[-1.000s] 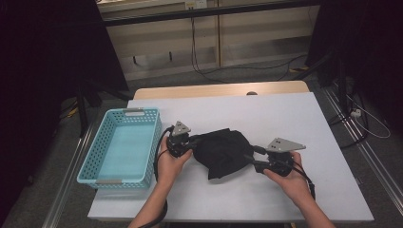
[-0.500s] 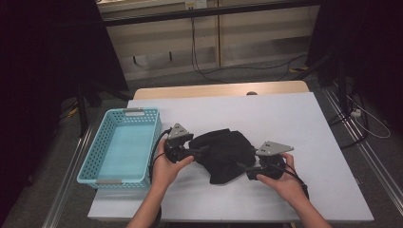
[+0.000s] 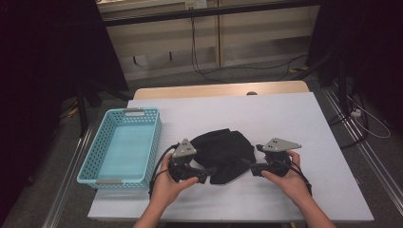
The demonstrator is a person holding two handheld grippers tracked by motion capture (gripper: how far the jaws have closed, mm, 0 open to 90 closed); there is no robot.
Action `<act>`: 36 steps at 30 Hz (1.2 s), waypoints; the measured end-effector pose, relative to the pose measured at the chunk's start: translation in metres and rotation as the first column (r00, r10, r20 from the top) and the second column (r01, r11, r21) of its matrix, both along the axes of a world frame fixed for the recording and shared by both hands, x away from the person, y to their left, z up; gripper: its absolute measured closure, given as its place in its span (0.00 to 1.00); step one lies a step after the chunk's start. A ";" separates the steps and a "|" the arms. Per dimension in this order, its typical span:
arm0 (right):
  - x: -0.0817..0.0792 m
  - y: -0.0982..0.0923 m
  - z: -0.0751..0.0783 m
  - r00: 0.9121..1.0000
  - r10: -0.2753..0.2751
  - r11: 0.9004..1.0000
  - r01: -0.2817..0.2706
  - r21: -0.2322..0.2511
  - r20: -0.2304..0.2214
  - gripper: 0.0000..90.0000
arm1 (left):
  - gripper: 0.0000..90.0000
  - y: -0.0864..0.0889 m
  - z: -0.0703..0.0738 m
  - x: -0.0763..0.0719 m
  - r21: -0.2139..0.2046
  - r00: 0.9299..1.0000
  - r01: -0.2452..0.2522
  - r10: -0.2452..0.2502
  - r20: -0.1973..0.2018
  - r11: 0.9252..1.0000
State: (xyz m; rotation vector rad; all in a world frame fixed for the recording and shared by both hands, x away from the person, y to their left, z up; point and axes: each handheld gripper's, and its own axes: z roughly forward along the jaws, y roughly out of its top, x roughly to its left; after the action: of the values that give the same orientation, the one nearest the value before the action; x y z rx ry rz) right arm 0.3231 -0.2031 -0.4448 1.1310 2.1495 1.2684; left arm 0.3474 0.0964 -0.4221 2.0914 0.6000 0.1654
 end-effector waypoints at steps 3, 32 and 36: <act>-0.001 -0.001 0.000 1.000 -0.004 1.000 0.004 -0.002 0.002 0.26 | 0.15 -0.012 -0.010 -0.005 0.029 0.999 0.039 -0.038 -0.028 0.999; -0.005 -0.006 0.004 1.000 -0.011 1.000 0.011 0.008 0.019 0.27 | 0.89 0.009 0.028 0.010 -0.036 0.987 0.006 -0.012 -0.162 0.999; -0.006 0.003 0.004 0.999 0.027 1.000 -0.027 0.012 0.019 0.29 | 0.90 0.021 0.040 0.019 -0.082 0.987 -0.045 0.032 -0.156 0.996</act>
State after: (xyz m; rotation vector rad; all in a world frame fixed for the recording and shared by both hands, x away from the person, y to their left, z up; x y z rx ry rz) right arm 0.3172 -0.2002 -0.4412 1.0939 2.1535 1.3005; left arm 0.3665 0.1173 -0.3825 2.0234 0.7284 -0.0016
